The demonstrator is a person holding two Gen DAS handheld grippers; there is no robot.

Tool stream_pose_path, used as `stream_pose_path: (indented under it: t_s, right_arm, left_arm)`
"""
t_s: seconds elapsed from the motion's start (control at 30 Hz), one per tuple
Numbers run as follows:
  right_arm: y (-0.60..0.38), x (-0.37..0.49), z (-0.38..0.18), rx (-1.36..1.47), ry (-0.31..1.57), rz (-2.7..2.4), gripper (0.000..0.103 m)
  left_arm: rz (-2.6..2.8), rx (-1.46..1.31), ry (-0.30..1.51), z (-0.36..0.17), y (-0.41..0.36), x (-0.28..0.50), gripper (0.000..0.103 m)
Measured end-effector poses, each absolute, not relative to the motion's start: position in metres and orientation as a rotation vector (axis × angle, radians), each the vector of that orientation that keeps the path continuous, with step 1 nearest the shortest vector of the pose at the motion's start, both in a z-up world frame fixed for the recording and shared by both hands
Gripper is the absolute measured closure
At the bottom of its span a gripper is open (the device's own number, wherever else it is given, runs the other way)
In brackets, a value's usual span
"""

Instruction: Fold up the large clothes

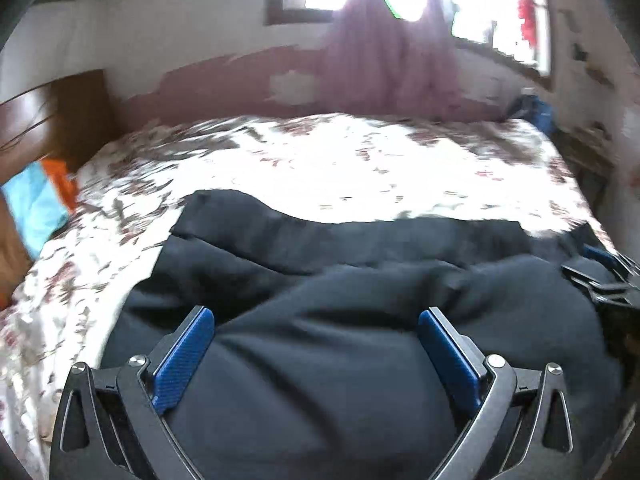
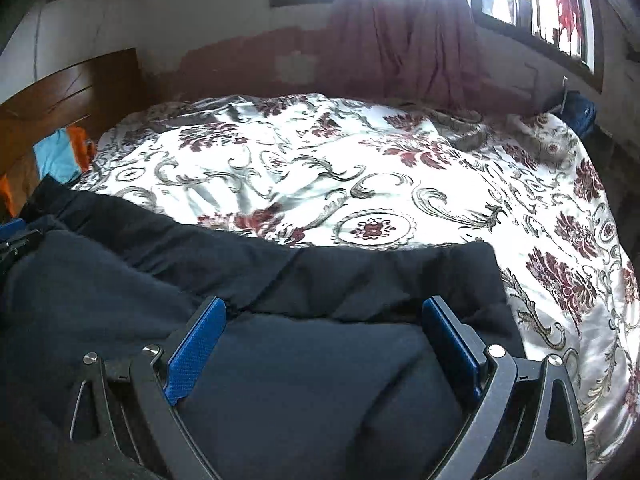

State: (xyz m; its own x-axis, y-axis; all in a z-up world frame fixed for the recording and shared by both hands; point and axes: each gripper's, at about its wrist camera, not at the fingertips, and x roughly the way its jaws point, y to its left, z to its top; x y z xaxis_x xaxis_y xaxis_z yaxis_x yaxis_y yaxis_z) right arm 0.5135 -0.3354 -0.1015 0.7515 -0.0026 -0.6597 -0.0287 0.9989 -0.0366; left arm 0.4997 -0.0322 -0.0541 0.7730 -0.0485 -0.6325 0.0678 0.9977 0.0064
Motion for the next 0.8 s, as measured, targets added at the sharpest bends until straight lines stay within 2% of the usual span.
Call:
stream_pose_path:
  t_s: [0.4,0.8]
  right_arm:
    - [-0.354,0.542,-0.127,0.073,0.814,0.095,0.001]
    - [-0.359,0.537,-0.135,0.136,0.774,0.115,0.001]
  left_arm:
    - [0.058,-0.071,0.832,-0.076,0.003,0.549,0.0]
    - [0.079,-0.115,0.79,-0.088,0.006,0.549,0.0]
